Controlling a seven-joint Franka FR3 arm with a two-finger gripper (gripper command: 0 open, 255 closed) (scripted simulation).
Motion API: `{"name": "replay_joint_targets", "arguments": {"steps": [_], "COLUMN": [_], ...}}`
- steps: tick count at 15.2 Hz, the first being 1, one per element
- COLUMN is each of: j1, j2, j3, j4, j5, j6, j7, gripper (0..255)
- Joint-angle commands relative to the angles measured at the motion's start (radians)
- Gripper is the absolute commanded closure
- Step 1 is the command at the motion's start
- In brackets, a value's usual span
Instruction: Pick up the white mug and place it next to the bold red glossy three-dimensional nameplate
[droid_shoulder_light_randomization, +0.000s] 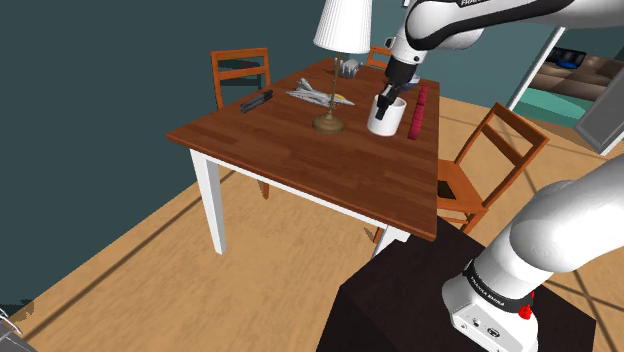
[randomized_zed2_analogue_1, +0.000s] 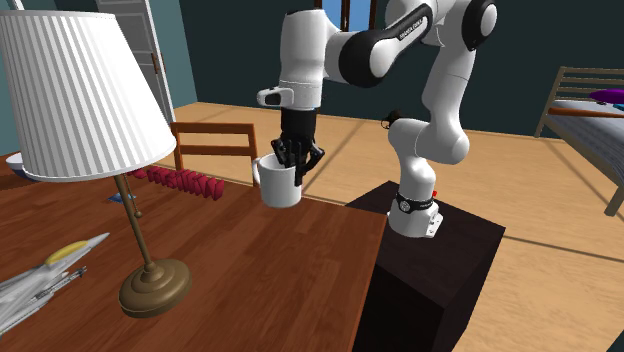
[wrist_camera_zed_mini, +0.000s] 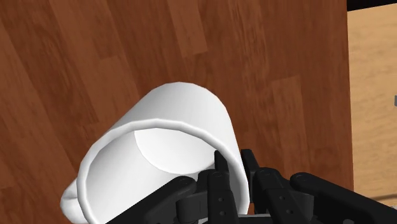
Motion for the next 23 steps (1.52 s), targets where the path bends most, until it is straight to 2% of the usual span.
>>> {"name": "replay_joint_targets", "arguments": {"steps": [1, 4, 14, 23], "j1": [0.000, 0.000, -0.084, -0.159], "j2": [-0.009, -0.015, 0.094, 0.281], "j3": [0.001, 0.002, -0.171, -0.311], "j4": [0.020, 0.054, 0.171, 0.374], "j5": [-0.001, -0.001, -0.004, 0.064], "j6": [-0.028, -0.069, -0.080, -0.116], "j7": [0.002, 0.003, -0.252, -0.495], "gripper": [255, 255, 255, 255]}}
